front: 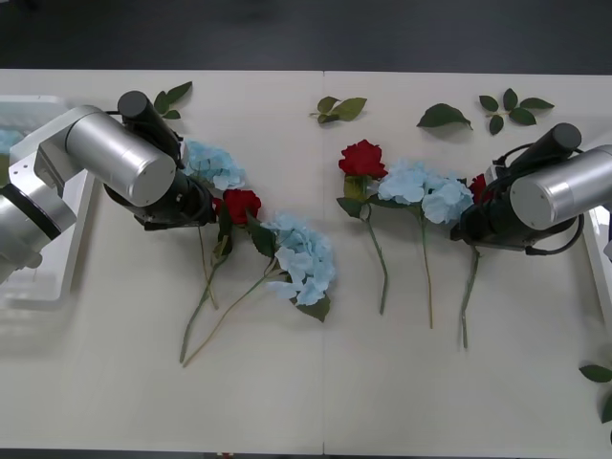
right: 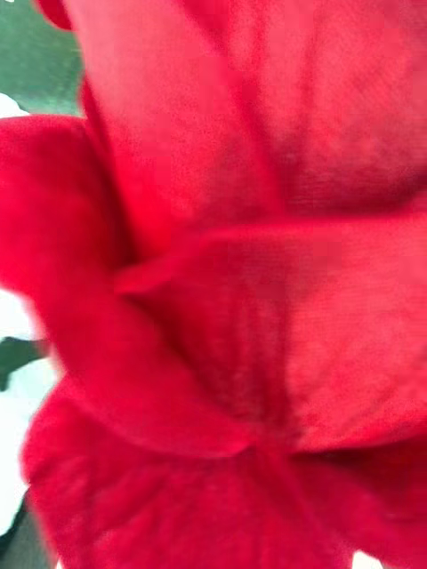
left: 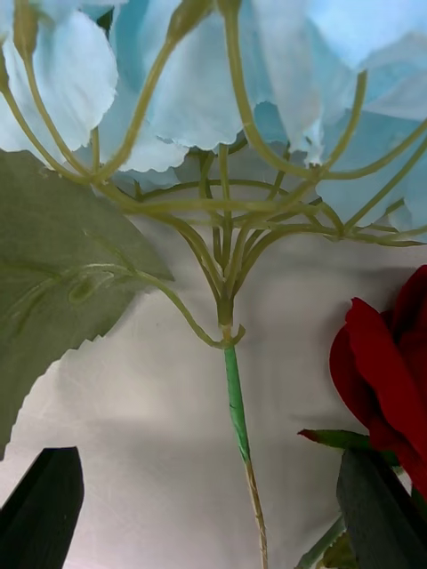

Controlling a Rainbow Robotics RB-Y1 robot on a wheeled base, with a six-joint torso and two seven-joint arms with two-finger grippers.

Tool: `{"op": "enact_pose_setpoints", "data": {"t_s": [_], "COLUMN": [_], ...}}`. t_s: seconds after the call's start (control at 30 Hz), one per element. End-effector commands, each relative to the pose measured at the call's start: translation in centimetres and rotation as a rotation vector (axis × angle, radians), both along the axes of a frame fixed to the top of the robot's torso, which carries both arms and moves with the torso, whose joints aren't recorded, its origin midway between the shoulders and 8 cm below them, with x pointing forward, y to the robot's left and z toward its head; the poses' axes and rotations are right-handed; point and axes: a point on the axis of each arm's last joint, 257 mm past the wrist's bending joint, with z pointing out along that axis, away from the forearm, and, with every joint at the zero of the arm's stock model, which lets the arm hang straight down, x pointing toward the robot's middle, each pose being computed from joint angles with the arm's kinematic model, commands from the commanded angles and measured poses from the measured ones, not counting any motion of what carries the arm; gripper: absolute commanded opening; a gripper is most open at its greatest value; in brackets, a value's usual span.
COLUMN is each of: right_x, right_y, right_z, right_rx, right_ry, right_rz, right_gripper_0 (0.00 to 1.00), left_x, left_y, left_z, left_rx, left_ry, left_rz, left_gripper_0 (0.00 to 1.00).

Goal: Put the red flowers into the right box and the blue flowers into the left box

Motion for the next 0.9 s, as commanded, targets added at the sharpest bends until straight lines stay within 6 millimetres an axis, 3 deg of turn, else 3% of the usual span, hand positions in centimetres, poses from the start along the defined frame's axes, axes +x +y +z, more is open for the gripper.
{"op": "enact_pose_setpoints", "data": {"t_s": [0.03,0.17,0.43,0.57,0.7,0.9], "right_x": [0.6,0.5,0.5,0.6,0.8,1.0], "right_y": [0.6,0.6,0.4,0.3,0.2,0.0], "right_z": [0.8,0.7,0.6,0.5,0.5,0.5], "right_rx": [0.017,0.017,0.016,0.016,0.018,0.019], "right_ry": [-0.016,-0.012,-0.009,-0.011,-0.018,-0.027], "right_rz": [0.004,0.003,-0.002,-0.004,-0.007,-0.011], "right_gripper_0": [0.89,0.79,0.4,0.33,0.17,0.03], "left_x": [0.9,0.5,0.4,0.3,0.3,0.3], "left_y": [-0.4,0.0,0.4,0.5,0.7,0.6], "left_z": [1.3,0.5,0.0,-0.2,-0.4,-0.6], "left_rx": [0.029,0.06,0.083,0.097,0.115,0.137], "left_ry": [-0.027,-0.019,-0.015,-0.016,-0.019,-0.023], "left_rz": [-0.024,-0.029,-0.03,-0.034,-0.041,-0.053], "left_gripper_0": [0.81,0.81,0.79,0.78,0.77,0.77]}}
